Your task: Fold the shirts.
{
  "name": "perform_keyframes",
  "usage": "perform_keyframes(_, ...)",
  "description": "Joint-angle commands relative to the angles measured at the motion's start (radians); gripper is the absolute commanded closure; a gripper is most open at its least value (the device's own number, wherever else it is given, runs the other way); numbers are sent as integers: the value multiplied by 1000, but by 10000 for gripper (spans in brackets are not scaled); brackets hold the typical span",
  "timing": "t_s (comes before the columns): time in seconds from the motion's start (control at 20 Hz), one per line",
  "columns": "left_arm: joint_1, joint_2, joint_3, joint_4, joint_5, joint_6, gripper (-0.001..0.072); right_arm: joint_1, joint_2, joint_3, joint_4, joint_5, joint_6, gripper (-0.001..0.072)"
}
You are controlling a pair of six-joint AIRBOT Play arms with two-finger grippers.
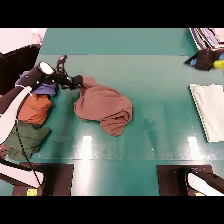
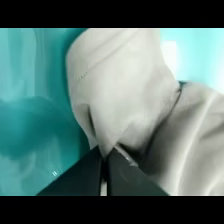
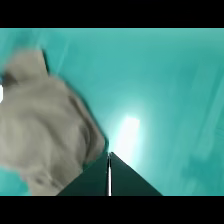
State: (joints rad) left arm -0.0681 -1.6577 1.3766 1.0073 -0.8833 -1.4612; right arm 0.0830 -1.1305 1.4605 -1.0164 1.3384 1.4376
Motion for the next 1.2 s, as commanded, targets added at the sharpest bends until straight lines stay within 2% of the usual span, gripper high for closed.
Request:
perform_keyframes(0.0, 34, 26, 124, 60, -105, 11, 686, 34, 8, -243, 11, -18, 25, 683)
perform_keyframes(0.05, 39, 31, 158, 76, -128, 31, 686, 61, 7, -333, 44, -43, 26, 500)
perform_keyframes(0.1, 39, 32, 190, 77, -152, 39, 686, 95, -5, -428, 100, -72, 25, 273)
perform_keyframes(0.2, 39, 32, 214, 77, -166, 40, 687, 200, -47, -583, 198, -172, 3, 245)
perform_keyframes(0.3, 39, 31, 214, 77, -178, 40, 686, 329, -102, -673, 274, -301, -34, 251)
perform_keyframes(0.45, 39, 31, 214, 78, -192, 40, 686, 481, -219, -681, 346, -409, -51, 263)
perform_keyframes(0.6, 39, 31, 214, 79, -195, 40, 686, 577, -317, -608, 359, -458, -52, 269)
perform_keyframes(0.75, 39, 31, 214, 79, -204, 41, 686, 619, -398, -534, 358, -449, -52, 306)
perform_keyframes(0.8, 39, 31, 214, 82, -210, 41, 686, 620, -416, -521, 354, -447, -52, 394)
perform_keyframes(0.85, 39, 31, 214, 88, -214, 41, 686, 620, -426, -515, 337, -446, -51, 415)
perform_keyframes(0.9, 39, 32, 214, 95, -219, 41, 686, 617, -426, -513, 309, -445, -51, 522)
perform_keyframes(0.95, 39, 32, 215, 103, -226, 41, 687, 611, -419, -513, 277, -440, -51, 697)
perform_keyframes(1.05, 40, 39, 238, 119, -248, 40, 687, 584, -380, -513, 216, -438, -39, 697)
perform_keyframes(1.15, 48, 87, 279, 126, -250, 40, 687, 525, -288, -513, 94, -436, 36, 697)
